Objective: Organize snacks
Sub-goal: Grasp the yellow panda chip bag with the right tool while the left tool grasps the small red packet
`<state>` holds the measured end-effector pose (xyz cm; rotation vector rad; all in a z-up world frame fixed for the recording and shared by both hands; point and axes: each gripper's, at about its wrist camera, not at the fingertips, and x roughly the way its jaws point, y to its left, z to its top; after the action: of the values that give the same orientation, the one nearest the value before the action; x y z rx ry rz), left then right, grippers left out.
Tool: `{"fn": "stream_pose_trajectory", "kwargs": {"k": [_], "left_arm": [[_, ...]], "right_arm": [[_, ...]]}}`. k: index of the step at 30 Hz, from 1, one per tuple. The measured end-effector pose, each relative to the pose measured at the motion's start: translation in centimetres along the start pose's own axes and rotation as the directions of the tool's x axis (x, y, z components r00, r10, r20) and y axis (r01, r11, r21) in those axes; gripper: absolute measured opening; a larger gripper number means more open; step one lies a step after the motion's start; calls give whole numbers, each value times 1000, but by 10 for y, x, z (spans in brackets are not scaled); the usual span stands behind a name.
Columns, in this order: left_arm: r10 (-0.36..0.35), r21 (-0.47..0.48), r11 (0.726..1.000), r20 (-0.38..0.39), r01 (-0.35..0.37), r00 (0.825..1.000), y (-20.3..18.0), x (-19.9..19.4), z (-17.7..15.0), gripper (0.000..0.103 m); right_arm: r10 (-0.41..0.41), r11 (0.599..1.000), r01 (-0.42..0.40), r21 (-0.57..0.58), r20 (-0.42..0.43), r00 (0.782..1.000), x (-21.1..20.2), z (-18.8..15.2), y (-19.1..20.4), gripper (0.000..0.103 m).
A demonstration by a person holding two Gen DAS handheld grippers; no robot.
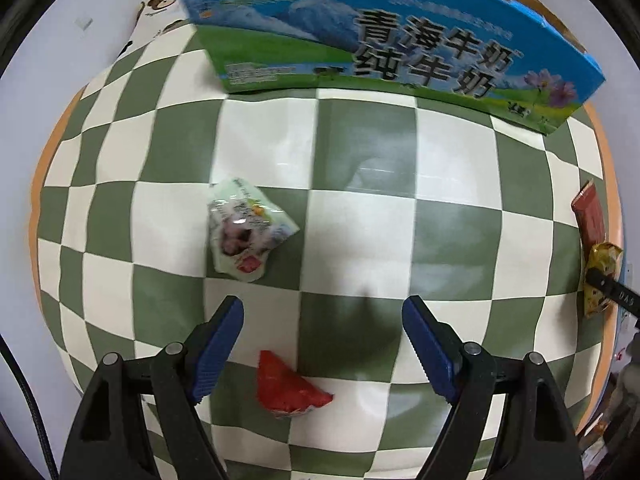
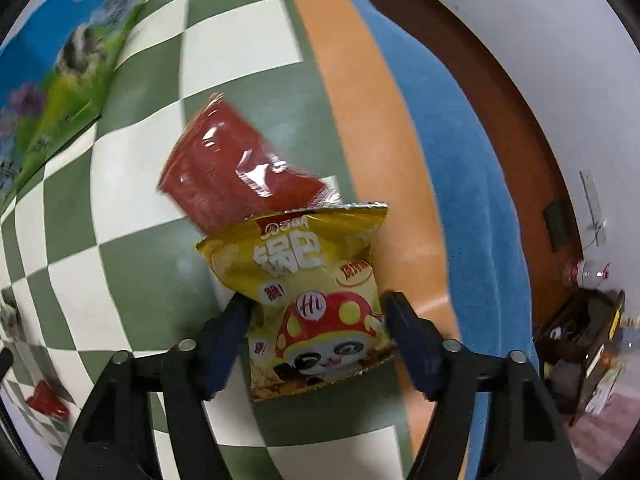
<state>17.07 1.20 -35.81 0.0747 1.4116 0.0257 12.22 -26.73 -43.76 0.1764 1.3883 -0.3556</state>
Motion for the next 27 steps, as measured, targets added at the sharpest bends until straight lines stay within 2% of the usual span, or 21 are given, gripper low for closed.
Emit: {"fn": "stream_pose_trajectory", "kwargs": {"k": [3,7,12,15,18,21,23,24,25,27], "left_arm": [[-2,-32,999,7,2,1000,19,-6,-3,81],[4,-87,996,-14,-5,1000,53,-6,-13,81],[-28,-128,992,-109,14,994,84,14,-29,81],[-124,-149,984,-185,97,975,88,31,-44,81],[-230,-185,965,-261,185,937,83,53,-61,81],[-295,-224,945,-282,237,913,82,72,-67,80],[-300,-226,943,-268,243,915,79,81,-68,66],[-291,-215,948,-274,236,917,76,87,-67,46],[-291,-214,948,-279,236,915,75,91,-66,37],[-291,-217,947,-272,236,917,73,94,-64,37]], "right_arm": [[42,999,-42,-31,2,999,-4,-14,20,67],[133,984,-137,-116,-40,990,-4,-43,66,67],[214,956,-230,-183,-103,971,3,-70,115,67],[225,943,-248,-220,-126,966,6,-76,132,67],[221,937,-249,-244,-136,966,2,-80,142,67],[215,939,-244,-244,-140,967,5,-79,143,67],[217,940,-246,-237,-144,966,4,-80,141,67],[216,941,-246,-234,-147,965,7,-78,146,68],[217,941,-247,-229,-150,965,7,-77,145,69],[219,945,-250,-209,-163,962,6,-67,148,69]]}}
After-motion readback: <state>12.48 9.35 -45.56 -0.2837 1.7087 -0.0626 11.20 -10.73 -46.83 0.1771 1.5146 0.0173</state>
